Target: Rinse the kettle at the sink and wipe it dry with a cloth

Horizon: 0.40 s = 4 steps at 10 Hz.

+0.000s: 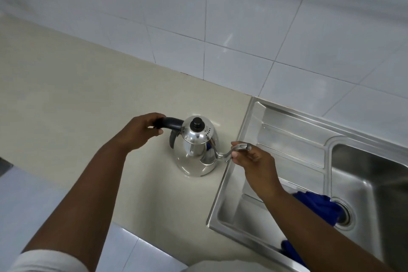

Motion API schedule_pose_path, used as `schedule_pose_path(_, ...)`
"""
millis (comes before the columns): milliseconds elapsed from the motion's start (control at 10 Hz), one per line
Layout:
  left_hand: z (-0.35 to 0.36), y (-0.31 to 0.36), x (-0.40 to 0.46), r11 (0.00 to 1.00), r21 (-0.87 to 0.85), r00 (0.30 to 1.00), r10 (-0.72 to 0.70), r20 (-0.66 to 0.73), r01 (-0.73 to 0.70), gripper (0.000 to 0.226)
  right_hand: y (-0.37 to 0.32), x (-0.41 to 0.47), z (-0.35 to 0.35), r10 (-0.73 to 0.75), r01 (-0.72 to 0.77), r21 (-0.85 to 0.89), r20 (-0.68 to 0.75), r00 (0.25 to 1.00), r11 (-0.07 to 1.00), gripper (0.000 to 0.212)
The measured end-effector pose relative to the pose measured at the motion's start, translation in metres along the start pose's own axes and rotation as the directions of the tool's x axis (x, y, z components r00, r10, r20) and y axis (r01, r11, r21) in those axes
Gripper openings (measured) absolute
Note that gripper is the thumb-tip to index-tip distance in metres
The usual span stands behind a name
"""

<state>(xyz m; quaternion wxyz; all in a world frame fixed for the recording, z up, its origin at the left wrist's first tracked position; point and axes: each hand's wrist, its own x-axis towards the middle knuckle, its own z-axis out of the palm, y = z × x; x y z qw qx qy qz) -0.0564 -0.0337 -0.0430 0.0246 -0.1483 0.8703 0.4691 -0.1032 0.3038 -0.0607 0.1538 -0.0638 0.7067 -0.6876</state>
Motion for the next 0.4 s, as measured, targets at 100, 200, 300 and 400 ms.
schedule_pose_path(100, 0.001, -0.005, 0.0, 1.0, -0.029, 1.0, -0.003, -0.021, 0.002, 0.035, 0.004, 0.0, 0.0, -0.006, 0.006, -0.009, 0.012, 1.0, 1.0, 0.032)
schedule_pose_path(200, 0.002, -0.005, 0.0, 1.0, 0.001, 0.999, 0.006, -0.033, -0.006, 0.039, 0.004, 0.0, 0.0, -0.029, 0.029, -0.061, 0.0, 1.0, 0.998, 0.03)
schedule_pose_path(300, 0.007, -0.009, 0.0, 1.0, 0.02, 0.998, 0.007, -0.063, -0.006, 0.047, 0.004, -0.002, -0.001, -0.041, 0.043, -0.164, 0.015, 0.999, 0.986, 0.032)
schedule_pose_path(400, 0.003, 0.002, -0.004, 0.998, 0.056, 0.99, 0.018, -0.14, -0.01, 0.069, 0.0, -0.007, -0.012, -0.025, 0.031, -0.245, 0.025, 0.999, 0.969, 0.048)
